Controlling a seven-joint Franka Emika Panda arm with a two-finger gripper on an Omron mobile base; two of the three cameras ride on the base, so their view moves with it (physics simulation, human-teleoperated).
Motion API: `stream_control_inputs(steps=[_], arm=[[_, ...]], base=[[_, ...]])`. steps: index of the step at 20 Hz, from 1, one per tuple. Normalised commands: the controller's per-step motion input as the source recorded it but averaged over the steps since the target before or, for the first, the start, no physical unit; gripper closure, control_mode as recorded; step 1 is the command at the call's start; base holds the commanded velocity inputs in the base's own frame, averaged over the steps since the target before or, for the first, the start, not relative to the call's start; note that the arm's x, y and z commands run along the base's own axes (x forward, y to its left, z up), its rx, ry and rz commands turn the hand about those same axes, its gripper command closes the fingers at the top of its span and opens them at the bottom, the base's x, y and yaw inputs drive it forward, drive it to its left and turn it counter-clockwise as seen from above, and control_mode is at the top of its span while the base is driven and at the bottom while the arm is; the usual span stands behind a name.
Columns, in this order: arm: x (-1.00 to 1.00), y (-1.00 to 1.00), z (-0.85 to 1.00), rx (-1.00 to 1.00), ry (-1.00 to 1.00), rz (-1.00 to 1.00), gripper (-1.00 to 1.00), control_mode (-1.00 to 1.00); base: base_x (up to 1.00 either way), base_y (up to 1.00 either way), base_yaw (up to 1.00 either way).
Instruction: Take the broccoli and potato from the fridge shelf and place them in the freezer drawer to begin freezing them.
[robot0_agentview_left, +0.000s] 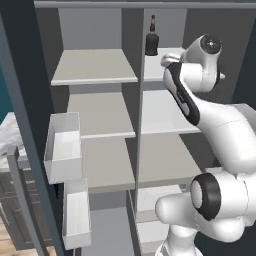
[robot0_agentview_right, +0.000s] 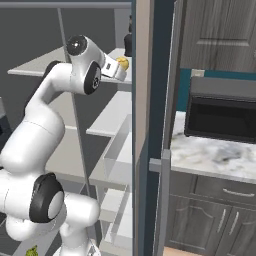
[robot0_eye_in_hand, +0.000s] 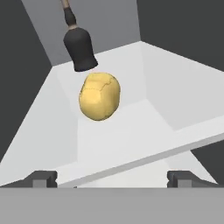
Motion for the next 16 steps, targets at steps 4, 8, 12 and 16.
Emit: stream_control_inputs(steps=[4, 8, 12, 16], arm=[[0.65, -0.06, 0.0, 0.0, 0.05, 0.0, -1.0, -1.0], [0.67, -0.01, 0.0, 0.0, 0.09, 0.01, -1.0, -1.0], [0.68, 0.0, 0.0, 0.0, 0.12, 0.01, -1.0, -1.0], [0.65, 0.0, 0.0, 0.0, 0.1, 0.0, -1.0, -1.0]], base=[[0.0, 0.0, 0.0], [0.0, 0.0, 0.0], [0.0, 0.0, 0.0], [0.0, 0.0, 0.0]])
